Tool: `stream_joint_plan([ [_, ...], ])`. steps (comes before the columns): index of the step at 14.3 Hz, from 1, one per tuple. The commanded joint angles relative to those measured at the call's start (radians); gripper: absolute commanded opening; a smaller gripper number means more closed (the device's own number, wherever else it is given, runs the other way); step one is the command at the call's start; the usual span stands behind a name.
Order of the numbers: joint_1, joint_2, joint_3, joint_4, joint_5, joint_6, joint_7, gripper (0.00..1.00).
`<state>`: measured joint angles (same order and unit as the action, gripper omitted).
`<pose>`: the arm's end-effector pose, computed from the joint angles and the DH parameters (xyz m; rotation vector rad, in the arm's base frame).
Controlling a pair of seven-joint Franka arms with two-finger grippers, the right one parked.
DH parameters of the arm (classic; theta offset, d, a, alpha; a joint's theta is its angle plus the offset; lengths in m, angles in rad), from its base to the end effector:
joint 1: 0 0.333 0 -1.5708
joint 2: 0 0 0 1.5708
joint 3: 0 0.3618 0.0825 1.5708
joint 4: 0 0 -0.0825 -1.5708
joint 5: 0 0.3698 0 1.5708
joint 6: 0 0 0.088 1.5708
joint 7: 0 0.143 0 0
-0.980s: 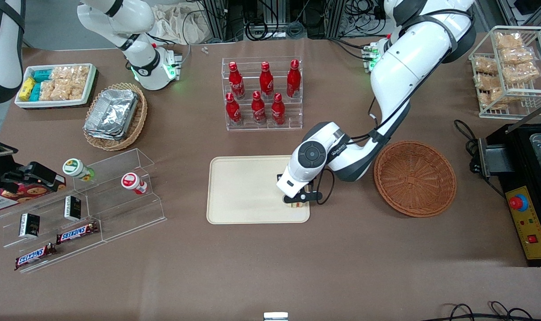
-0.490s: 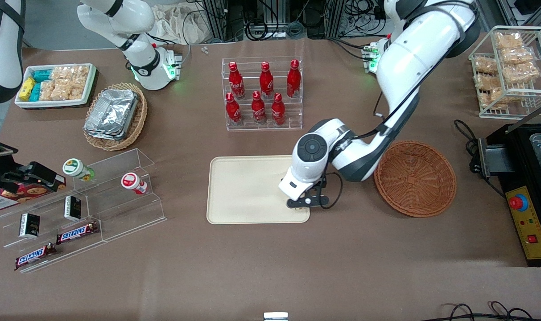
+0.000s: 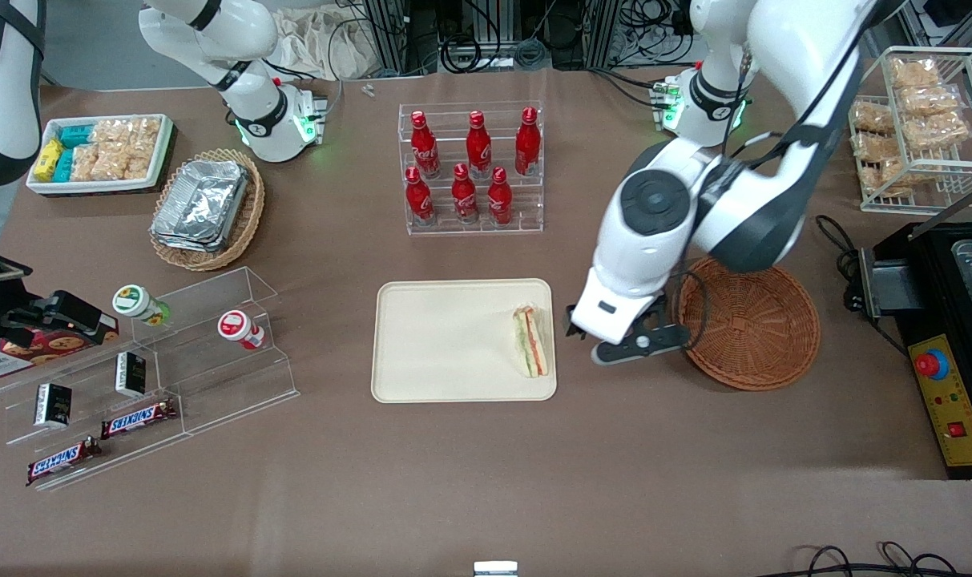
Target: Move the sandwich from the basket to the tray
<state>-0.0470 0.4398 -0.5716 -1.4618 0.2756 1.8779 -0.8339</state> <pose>0.6083 -0.3170 0.4743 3.1202 0.2924 0.0895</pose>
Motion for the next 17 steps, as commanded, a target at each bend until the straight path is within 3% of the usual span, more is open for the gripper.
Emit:
stream_joint_plan([
  [1,0.142,-0.131,-0.004,-0.046,-0.142,-0.086,0.236,1.00],
  [7,0.355,-0.331,0.001,-0.262,-0.150,-0.100,0.632,1.00],
  [13,0.502,-0.359,0.002,-0.270,-0.179,-0.126,1.019,1.00],
  [17,0.513,-0.326,0.013,-0.194,-0.179,-0.172,1.076,1.00],
])
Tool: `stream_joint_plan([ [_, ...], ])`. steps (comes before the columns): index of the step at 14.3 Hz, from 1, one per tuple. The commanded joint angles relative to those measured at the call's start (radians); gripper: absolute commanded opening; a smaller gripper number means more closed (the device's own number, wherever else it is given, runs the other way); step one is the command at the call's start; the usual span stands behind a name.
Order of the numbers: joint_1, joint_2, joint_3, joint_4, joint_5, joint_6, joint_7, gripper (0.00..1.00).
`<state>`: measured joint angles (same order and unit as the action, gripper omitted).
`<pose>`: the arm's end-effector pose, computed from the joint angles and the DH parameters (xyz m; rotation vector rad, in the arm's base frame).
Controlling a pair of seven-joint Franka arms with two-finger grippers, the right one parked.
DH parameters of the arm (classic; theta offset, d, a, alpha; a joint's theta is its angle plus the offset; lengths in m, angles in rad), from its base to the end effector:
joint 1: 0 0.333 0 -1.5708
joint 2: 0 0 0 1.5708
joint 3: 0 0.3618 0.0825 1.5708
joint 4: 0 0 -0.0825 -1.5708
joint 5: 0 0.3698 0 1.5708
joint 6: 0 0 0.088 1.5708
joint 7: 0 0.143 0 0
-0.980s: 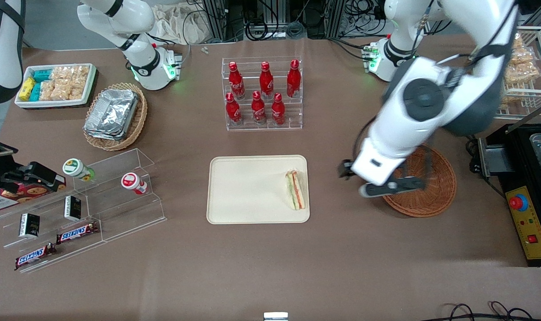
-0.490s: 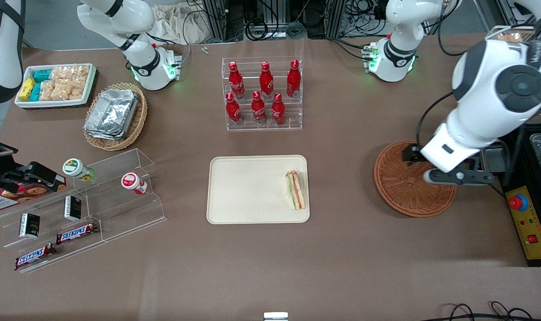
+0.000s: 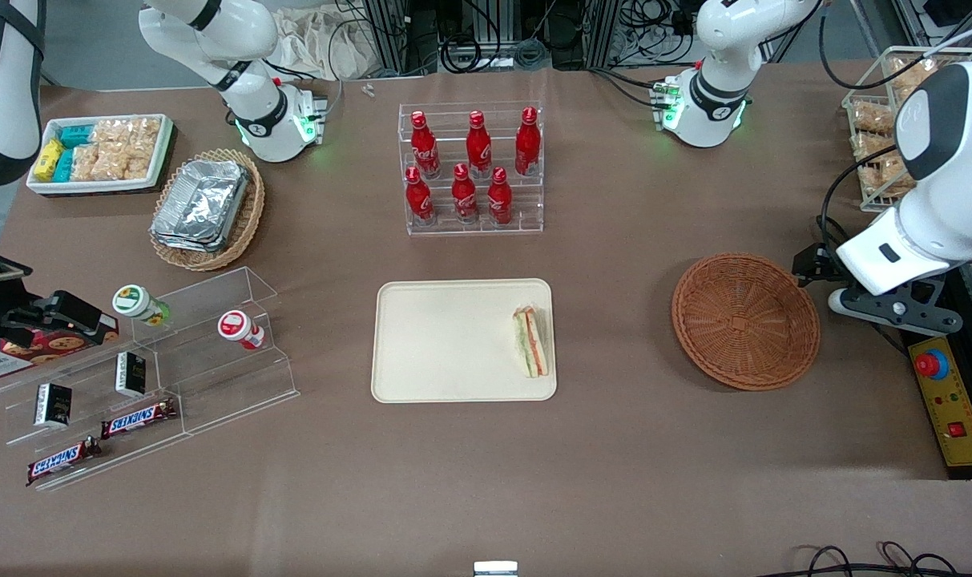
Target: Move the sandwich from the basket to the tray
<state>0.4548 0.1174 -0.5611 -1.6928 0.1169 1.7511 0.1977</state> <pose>0.5789 -0.0325 0.5371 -3.0498 0.5008 0.0662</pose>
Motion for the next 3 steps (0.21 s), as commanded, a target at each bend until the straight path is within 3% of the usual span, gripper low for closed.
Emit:
stream_joint_plan([
  [1,0.012,0.014,0.004,0.076,-0.017,-0.061,0.052,1.00],
  [3,0.018,0.030,0.004,0.094,-0.017,-0.070,0.054,1.00],
])
